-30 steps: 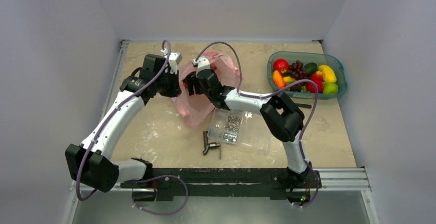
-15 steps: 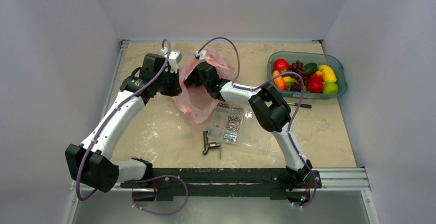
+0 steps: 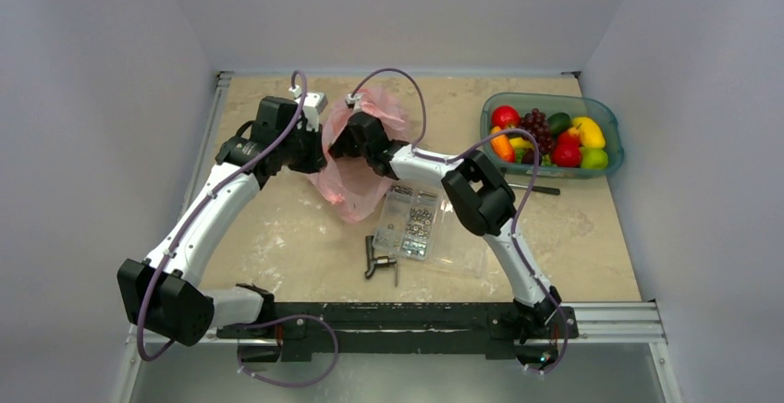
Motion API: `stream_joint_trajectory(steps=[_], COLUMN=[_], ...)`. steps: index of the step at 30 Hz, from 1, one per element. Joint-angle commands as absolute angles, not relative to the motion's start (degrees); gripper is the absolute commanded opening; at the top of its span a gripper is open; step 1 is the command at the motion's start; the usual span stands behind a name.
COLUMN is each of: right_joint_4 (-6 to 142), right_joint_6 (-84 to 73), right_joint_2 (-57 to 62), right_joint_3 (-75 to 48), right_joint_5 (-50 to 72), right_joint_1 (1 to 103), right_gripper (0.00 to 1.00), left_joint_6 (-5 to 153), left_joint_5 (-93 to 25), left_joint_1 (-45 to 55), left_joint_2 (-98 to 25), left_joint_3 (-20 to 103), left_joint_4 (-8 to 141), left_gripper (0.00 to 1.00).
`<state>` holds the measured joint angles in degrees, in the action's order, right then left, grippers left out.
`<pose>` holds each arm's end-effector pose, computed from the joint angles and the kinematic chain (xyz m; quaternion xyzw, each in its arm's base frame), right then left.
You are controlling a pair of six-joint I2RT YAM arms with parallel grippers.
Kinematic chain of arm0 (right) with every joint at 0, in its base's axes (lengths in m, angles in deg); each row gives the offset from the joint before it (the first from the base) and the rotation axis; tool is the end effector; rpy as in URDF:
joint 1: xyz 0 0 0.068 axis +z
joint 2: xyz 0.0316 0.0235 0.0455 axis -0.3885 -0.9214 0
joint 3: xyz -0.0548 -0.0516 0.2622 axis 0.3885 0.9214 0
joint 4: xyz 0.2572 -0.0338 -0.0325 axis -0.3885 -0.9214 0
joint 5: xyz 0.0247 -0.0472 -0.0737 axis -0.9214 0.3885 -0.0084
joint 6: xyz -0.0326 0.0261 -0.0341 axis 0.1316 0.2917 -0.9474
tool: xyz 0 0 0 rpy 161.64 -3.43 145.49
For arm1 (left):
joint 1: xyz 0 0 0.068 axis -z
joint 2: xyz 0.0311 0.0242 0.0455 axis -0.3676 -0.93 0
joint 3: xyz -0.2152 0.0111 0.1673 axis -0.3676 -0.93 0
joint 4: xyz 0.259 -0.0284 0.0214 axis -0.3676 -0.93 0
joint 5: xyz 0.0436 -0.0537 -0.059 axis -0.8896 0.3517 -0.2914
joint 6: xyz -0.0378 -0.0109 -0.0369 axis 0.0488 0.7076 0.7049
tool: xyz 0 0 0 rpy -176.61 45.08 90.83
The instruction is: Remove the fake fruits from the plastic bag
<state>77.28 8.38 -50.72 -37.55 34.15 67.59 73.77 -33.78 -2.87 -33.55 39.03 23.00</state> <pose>0.3887 0.3716 0.1679 -0.1042 0.8342 0.1901 0.5071 0.2523 -0.0910 0.3344 0.0880 0.9160 -0.1680 0.3535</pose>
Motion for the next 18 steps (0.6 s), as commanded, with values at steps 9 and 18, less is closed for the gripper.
stream_joint_trajectory(steps=[9,18], right_joint_4=[75.37,80.09], right_joint_6=[7.97,7.59], right_joint_2=[-49.95,-33.18], right_joint_3=[-40.40,-24.20], right_joint_5=[33.51,31.83], right_joint_1=[67.30,68.07], right_gripper=[0.42,0.20], left_joint_6=[74.15,74.17], left_joint_5=[-33.36,-33.74], left_joint_1=[-3.24,-3.21], left_joint_2=[-32.98,-32.83], left_joint_3=[38.94,38.90], left_joint_4=[23.88,23.75], left_gripper=[0.00,0.00])
